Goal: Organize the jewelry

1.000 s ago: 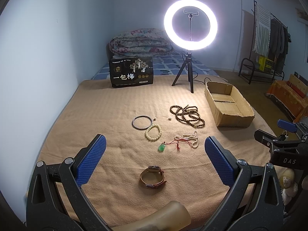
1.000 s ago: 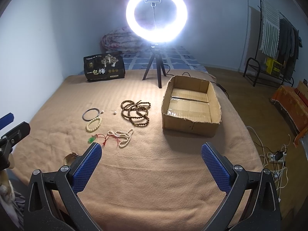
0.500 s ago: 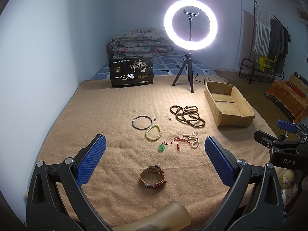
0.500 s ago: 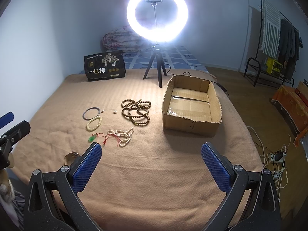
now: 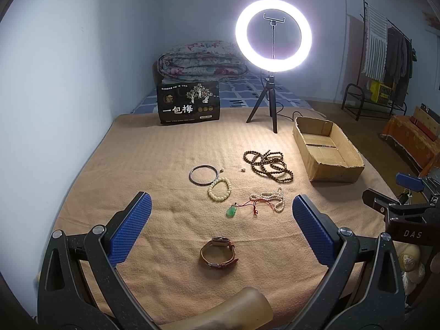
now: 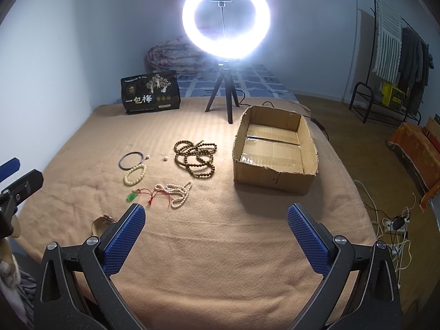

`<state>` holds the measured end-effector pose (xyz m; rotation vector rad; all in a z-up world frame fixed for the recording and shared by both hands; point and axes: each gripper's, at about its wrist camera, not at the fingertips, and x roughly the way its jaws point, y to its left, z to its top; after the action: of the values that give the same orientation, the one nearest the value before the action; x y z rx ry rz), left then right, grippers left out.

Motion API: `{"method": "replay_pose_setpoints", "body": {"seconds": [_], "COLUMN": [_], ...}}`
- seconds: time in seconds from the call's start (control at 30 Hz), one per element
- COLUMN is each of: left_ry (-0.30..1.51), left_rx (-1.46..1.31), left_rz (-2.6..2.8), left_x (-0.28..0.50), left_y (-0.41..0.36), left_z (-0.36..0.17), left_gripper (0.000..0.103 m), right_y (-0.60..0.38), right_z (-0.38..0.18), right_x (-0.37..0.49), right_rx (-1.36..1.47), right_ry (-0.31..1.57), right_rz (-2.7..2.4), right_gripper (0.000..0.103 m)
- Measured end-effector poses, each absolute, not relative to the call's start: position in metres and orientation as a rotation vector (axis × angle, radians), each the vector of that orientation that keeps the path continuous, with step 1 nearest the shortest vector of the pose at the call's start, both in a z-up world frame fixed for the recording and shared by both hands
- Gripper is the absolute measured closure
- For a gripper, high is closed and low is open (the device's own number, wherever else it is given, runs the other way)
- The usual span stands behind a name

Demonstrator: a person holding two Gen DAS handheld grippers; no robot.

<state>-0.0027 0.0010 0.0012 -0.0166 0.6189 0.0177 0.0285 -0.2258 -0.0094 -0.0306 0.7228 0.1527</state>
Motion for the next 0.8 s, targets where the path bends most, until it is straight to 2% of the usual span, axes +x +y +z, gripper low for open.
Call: {"method": "replay_pose_setpoints", "body": {"seconds": [0.8], "left_ry": [0.624], "left_rx": [-0.018], "left_rz": [0.025], "left_x": [-0.0030], "left_y": [0.0070], "left_z": [0.0023], "left_gripper": [0.000], "right_y": [-0.2242], "right_z": [-0.0108], "right_x": [0.0312], "right_rx": [-0.030], "right_ry": [0.739], "right_rz": [0.144], "right_gripper": [0.000]}}
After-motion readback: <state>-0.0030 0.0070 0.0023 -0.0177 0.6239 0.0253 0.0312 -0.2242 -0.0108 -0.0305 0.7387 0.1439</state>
